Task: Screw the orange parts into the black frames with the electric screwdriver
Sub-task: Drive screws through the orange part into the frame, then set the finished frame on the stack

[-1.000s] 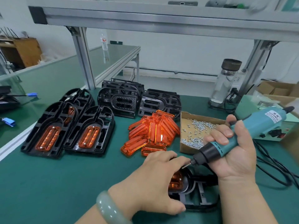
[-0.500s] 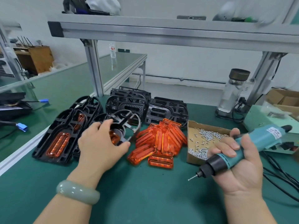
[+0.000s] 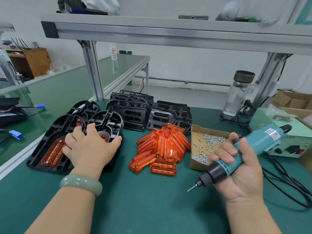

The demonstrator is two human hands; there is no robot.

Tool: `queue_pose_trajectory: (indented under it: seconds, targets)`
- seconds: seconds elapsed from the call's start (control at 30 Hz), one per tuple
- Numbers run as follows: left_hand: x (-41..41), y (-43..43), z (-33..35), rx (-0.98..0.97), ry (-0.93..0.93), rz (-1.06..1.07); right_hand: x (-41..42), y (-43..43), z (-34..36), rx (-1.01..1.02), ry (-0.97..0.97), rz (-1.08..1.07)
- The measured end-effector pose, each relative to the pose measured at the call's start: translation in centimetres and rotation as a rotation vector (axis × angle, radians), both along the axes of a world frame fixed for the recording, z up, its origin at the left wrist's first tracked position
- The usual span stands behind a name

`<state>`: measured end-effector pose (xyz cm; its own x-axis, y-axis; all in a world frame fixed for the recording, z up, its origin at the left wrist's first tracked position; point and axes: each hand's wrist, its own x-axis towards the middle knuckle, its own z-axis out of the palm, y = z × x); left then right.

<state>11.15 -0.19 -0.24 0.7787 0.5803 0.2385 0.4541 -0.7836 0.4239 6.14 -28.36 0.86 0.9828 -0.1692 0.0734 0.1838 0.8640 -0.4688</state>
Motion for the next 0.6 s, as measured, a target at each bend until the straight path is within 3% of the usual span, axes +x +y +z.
queue_pose_trajectory:
  seconds: [0.6]
  targets:
    - [-0.88, -0.7, -0.49, -0.008, -0.038, -0.09, -0.07, 0.18, -0.11, -0.005, 0.016, 0.013]
